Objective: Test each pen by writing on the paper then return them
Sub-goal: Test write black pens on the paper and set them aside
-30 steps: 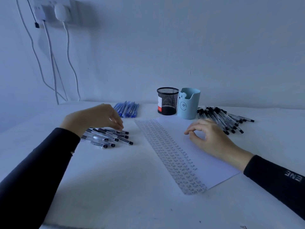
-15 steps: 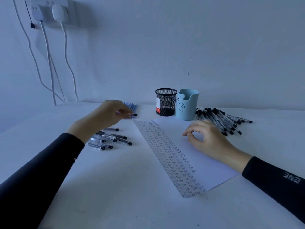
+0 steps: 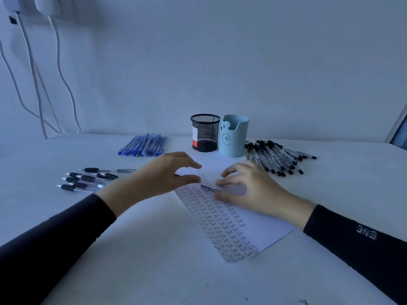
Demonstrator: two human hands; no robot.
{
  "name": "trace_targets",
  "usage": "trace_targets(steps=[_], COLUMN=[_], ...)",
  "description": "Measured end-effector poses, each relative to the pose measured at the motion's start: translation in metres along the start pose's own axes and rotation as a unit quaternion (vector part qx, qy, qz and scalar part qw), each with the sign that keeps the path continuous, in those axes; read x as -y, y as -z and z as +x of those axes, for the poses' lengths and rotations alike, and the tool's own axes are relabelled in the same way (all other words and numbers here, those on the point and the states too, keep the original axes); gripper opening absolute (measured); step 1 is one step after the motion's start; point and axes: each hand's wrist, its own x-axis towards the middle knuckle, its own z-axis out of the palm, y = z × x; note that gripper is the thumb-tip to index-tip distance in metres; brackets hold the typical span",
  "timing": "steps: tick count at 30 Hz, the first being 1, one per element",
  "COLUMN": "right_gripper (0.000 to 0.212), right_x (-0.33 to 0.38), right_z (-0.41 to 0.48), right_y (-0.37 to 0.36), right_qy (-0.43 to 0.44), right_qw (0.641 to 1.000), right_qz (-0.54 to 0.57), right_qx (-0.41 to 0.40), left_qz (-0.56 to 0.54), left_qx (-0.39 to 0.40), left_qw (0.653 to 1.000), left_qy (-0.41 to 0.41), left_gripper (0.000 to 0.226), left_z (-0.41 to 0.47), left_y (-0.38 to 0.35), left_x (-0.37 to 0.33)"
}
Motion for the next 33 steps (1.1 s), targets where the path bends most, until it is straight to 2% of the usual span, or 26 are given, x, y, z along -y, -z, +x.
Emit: trace_targets(steps=[2, 3, 5, 6, 8, 10, 12, 14, 17, 21, 23, 27, 29, 31, 32, 33], right_gripper=[0.027, 0.018, 0.016, 0.018, 0.013, 0.018, 0.024, 0.036, 0.054, 0.048, 0.045, 0.050, 0.041, 0.043, 0.049, 0.058], right_x=[-0.004, -0.006, -0.005, -0.004, -0.002, -0.002, -0.001, 0.002, 0.006, 0.008, 0.012, 0.019, 0.020, 0.020, 0.020, 0.020], right_z=[0.002, 0.003, 0.006, 0.007, 0.008, 0.008, 0.008, 0.006, 0.004, 0.004, 0.003, 0.005, 0.005, 0.003, 0.001, -0.001], right_y=[0.000, 0.004, 0.016, 0.023, 0.036, 0.046, 0.050, 0.053, 0.055, 0.056, 0.056, 0.054, 0.052, 0.051, 0.051, 0.050], right_qy=[0.013, -0.010, -0.098, -0.133, -0.162, -0.186, -0.226, -0.255, -0.249, -0.264, -0.264, -0.236, -0.209, -0.200, -0.206, -0.215], right_qw=[0.998, 0.995, 0.958, 0.916, 0.807, 0.717, 0.663, 0.655, 0.645, 0.609, 0.615, 0.670, 0.665, 0.644, 0.651, 0.676], right_qz=[0.045, 0.090, 0.265, 0.374, 0.561, 0.666, 0.710, 0.710, 0.723, 0.747, 0.742, 0.699, 0.712, 0.737, 0.731, 0.704], right_qx=[-0.041, -0.051, -0.056, -0.065, -0.089, -0.093, -0.071, -0.037, 0.000, -0.029, -0.038, -0.079, -0.090, -0.042, -0.003, 0.028], left_qz=[0.010, 0.015, 0.018, 0.013, 0.010, 0.023, 0.031, 0.029, 0.023, 0.020, 0.017, 0.015, 0.018, 0.021, 0.022, 0.021], left_qx=[0.014, 0.024, 0.038, 0.043, 0.068, 0.110, 0.142, 0.157, 0.169, 0.176, 0.177, 0.177, 0.176, 0.180, 0.182, 0.184], left_qw=[1.000, 0.999, 0.997, 0.997, 0.996, 0.991, 0.986, 0.983, 0.980, 0.978, 0.978, 0.978, 0.978, 0.977, 0.977, 0.976], left_qy=[0.025, 0.038, 0.063, 0.068, 0.065, 0.068, 0.081, 0.094, 0.103, 0.105, 0.107, 0.109, 0.109, 0.109, 0.110, 0.111], left_gripper=[0.070, 0.071, 0.072, 0.075, 0.084, 0.090, 0.088, 0.085, 0.080, 0.078, 0.078, 0.081, 0.080, 0.080, 0.081, 0.083], left_z=[-0.001, -0.001, -0.001, -0.002, -0.003, -0.005, -0.006, -0.006, -0.006, -0.006, -0.006, -0.006, -0.007, -0.007, -0.007, -0.007], left_y=[0.005, 0.006, 0.007, 0.007, 0.004, 0.000, -0.001, -0.001, 0.001, 0.002, 0.001, 0.000, 0.000, 0.000, 0.000, -0.001], left_x=[0.006, 0.007, 0.007, 0.007, 0.006, 0.006, 0.007, 0.007, 0.006, 0.008, 0.011, 0.012, 0.012, 0.012, 0.012, 0.012])
